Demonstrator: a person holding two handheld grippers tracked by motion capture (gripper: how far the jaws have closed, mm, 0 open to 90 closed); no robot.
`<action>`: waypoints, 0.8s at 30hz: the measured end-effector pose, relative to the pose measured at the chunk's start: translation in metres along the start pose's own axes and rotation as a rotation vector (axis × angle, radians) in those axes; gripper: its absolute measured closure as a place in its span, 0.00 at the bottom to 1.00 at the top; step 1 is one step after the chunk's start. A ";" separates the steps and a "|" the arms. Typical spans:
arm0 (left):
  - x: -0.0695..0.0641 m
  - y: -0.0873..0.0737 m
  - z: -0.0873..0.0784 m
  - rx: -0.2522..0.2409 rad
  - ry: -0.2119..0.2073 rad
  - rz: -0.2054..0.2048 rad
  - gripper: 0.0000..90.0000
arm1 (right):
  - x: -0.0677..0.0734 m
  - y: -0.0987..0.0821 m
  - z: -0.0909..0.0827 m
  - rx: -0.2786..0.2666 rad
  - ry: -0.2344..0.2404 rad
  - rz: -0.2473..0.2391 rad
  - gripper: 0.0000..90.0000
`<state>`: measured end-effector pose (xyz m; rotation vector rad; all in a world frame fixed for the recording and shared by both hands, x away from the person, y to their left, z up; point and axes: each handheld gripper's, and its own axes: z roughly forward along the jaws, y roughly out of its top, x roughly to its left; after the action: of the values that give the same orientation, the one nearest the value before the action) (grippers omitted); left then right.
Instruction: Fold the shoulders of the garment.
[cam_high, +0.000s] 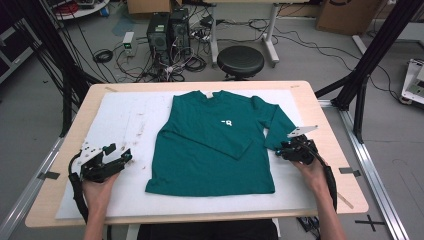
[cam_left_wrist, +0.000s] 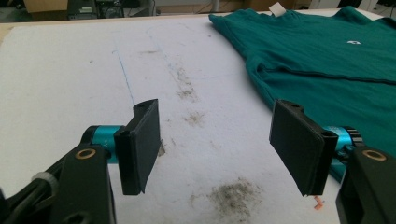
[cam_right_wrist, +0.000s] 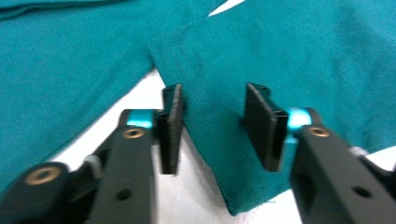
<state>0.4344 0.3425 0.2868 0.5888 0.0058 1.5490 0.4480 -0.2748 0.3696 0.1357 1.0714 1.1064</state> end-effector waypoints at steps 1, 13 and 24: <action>0.000 0.000 0.000 0.000 0.000 -0.001 0.37 | 0.001 0.000 0.000 0.003 -0.004 -0.001 0.75; 0.000 0.000 0.000 0.000 0.001 -0.003 0.37 | 0.003 0.006 -0.012 -0.069 -0.038 0.054 0.97; 0.000 0.000 0.000 0.003 0.000 0.001 0.37 | 0.013 0.029 -0.024 -0.195 0.058 0.142 0.97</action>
<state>0.4345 0.3420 0.2871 0.5912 0.0074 1.5497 0.4109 -0.2600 0.3654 0.0248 1.0108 1.3443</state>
